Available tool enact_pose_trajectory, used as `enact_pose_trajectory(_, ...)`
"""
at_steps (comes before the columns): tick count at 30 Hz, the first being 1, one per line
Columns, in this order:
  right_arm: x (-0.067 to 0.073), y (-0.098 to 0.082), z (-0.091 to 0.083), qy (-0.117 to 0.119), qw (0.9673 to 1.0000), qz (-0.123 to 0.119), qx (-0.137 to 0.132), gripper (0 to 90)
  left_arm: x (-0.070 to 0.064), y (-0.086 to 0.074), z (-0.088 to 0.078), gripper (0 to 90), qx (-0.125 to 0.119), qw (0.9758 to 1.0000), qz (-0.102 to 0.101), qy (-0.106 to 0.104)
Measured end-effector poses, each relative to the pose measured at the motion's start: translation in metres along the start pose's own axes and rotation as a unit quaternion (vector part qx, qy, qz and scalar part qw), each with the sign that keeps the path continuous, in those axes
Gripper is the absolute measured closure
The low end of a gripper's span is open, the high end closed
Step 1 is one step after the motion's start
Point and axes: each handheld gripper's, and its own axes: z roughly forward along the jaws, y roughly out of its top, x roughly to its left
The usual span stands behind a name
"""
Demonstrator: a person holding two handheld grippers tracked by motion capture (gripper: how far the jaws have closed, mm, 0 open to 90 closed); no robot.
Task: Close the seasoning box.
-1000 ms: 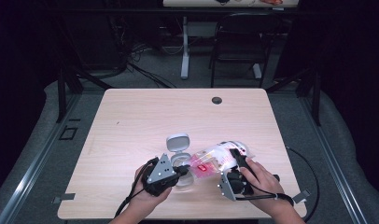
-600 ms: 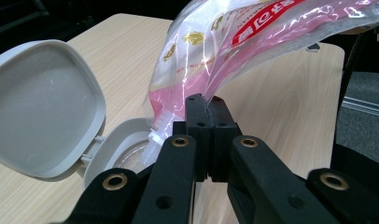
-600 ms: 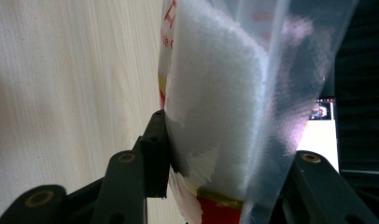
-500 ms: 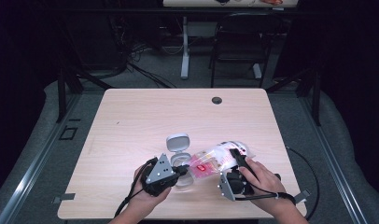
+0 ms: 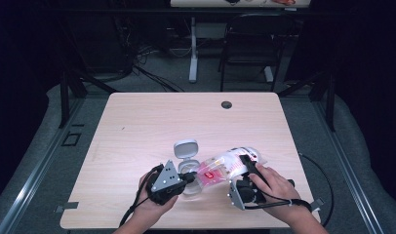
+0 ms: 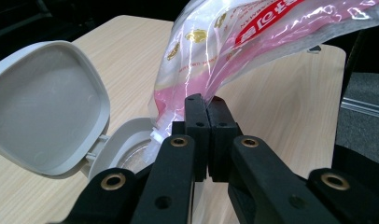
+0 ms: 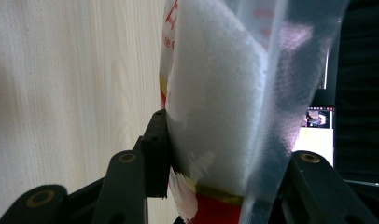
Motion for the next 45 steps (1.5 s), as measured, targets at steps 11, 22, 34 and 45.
enact_pose_trajectory(11, -0.0018, 0.0011, -0.0031, 0.007, 0.9999, -0.012, 0.002, 56.3, 0.0004, 0.0028, -0.0021, 88.6, 0.005, 1.0, 0.001, 0.003)
enact_pose_trajectory(22, -0.0004, 0.0023, -0.0028, 0.009, 0.9998, -0.018, -0.001, 56.5, 0.0019, 0.0031, -0.0039, 88.7, 0.005, 1.0, 0.001, 0.004)
enact_pose_trajectory(34, 0.0001, 0.0035, -0.0046, 0.012, 0.9994, -0.032, 0.005, 56.8, 0.0022, 0.004, -0.0048, 88.2, 0.003, 1.0, -0.001, 0.005)
enact_pose_trajectory(45, -0.0004, 0.0034, -0.0062, 0.013, 0.9988, -0.047, 0.008, 56.8, 0.0005, 0.0024, -0.0031, 88.2, 0.006, 1.0, 0.001, 0.001)
